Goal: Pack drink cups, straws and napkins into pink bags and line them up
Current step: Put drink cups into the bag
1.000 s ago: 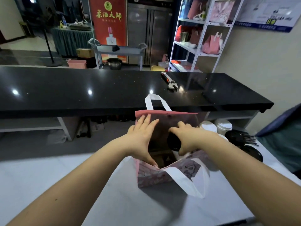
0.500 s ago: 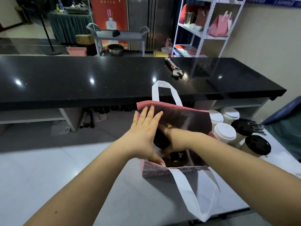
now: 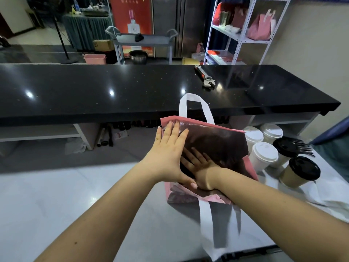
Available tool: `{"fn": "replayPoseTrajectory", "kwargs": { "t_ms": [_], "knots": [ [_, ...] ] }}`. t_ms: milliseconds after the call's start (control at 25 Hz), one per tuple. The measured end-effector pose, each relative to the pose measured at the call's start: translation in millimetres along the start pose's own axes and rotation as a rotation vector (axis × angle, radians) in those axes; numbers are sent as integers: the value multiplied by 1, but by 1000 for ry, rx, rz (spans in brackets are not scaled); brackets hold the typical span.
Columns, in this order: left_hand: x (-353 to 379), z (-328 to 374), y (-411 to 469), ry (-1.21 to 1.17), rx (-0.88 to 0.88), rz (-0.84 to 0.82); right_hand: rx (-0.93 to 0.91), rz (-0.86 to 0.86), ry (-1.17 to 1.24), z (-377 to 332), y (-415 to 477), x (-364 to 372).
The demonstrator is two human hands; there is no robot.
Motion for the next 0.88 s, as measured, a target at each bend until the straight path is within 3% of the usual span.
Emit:
{"fn": "replayPoseTrajectory", "kwargs": {
  "t_ms": [160, 280, 360, 600, 760, 880],
  "knots": [
    [-13, -6, 0, -46, -27, 58, -55, -39, 116, 12, -11, -35],
    [-49, -10, -4, -25, -58, 284, -81, 128, 310, 32, -45, -89],
    [-70, -6, -1, -1, -71, 374, -77, 239, 308, 43, -71, -111],
    [-105, 69, 65, 51, 130, 352, 200, 495, 271, 117, -147, -137],
    [-105, 133, 122, 95, 237, 222, 371, 539, 280, 182, -191, -124],
    [-93, 163, 154, 76, 266, 172, 431, 483, 256, 214, -199, -101]
  ]
}}
Point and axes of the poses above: each hand's wrist, its own y-axis towards the middle knuckle, its own x-axis out of the palm, z = x × y, the point moved 10 cm from there along y, towards the middle knuckle, and after that the axes turned 10 degrees about -z, right-handed, at the moved point
